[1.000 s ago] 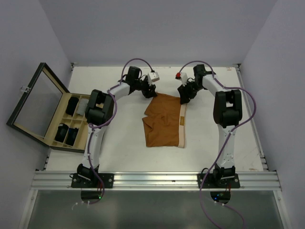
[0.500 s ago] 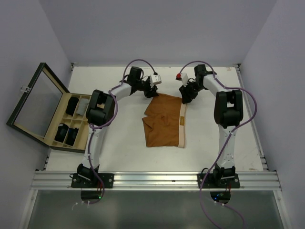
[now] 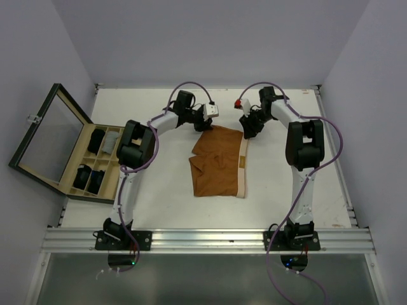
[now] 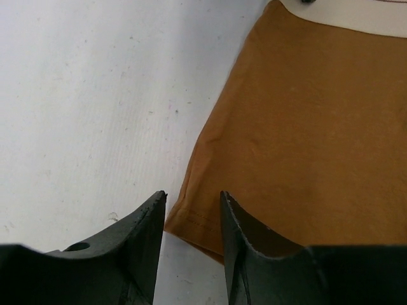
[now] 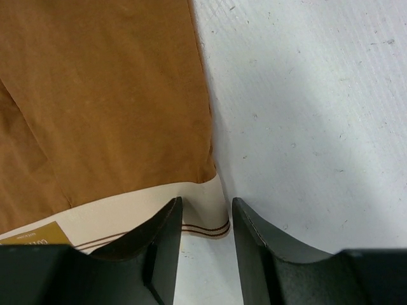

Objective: Roll the underwear
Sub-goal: Fold the underwear

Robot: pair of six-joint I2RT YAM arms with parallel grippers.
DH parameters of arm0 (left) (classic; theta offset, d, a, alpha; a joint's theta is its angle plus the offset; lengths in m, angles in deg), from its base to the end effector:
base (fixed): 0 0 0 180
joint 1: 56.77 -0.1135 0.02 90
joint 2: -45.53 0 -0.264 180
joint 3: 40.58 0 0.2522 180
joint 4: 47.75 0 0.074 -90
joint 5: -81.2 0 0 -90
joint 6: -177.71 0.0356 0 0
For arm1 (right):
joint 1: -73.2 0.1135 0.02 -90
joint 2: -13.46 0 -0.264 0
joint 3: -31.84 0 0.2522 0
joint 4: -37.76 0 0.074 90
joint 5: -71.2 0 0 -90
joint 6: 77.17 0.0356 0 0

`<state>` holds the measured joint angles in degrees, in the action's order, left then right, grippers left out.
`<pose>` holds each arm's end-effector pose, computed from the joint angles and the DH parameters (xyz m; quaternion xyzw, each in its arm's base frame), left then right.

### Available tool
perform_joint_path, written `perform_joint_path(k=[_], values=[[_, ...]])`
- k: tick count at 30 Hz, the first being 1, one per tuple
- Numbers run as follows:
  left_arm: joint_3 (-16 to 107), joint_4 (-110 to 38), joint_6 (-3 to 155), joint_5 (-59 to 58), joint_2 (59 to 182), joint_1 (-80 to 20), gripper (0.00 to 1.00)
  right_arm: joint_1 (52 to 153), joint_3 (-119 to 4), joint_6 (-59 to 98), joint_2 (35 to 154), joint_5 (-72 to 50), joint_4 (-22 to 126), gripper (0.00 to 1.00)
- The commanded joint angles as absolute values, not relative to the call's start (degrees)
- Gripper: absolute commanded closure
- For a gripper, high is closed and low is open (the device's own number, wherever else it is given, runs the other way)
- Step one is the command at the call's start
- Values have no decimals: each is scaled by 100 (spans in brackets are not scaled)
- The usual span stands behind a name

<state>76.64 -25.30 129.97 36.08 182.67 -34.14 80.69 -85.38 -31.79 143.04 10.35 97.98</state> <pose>0.4739 -0.2248 0.1403 0.5837 0.6309 -0.2805 0.4273 0.4598 0.0779 0.1627 -0.4544 0.8427 0.1891 0.2181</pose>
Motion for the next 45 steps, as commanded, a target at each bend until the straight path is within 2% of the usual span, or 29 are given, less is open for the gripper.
perform_joint_path(k=[1,6,9,12,13,15,22,32,37,40,45], values=[[7628,-2573,13297,3515,18159,-3418,57,8050,-8519,-3349,14090,1012,9899,59],[7540,-2599,13358,3479,18176,-3427,59,8049,-8528,-3384,14108,1038,9925,68],[7575,-2529,13411,3541,18194,-3418,66,8049,-8545,-3428,14125,1047,9934,76],[7618,-2406,13446,3585,18168,-3418,81,8049,-8598,-3489,14152,1091,10030,87],[7601,-2362,13464,3576,18141,-3418,92,8049,-8615,-3507,14143,1108,10082,90],[7540,-2362,13386,3515,17967,-3418,100,8058,-8624,-3577,14029,1187,10109,98],[8003,-1792,12946,3356,17272,-3436,100,8058,-8922,-3735,13283,1337,10398,100],[9139,-1369,12330,3224,15841,-3576,100,8076,-10426,-3780,12018,1495,10734,100],[8745,-835,12662,3514,14996,-3585,100,8233,-9611,-4602,10814,1804,11048,100],[7990,-499,12717,3672,14241,-3594,100,8392,-8444,-4904,9909,1680,11138,100],[7022,-227,12217,4225,13106,-3585,100,8454,-7886,-4668,8651,1846,10944,100]])
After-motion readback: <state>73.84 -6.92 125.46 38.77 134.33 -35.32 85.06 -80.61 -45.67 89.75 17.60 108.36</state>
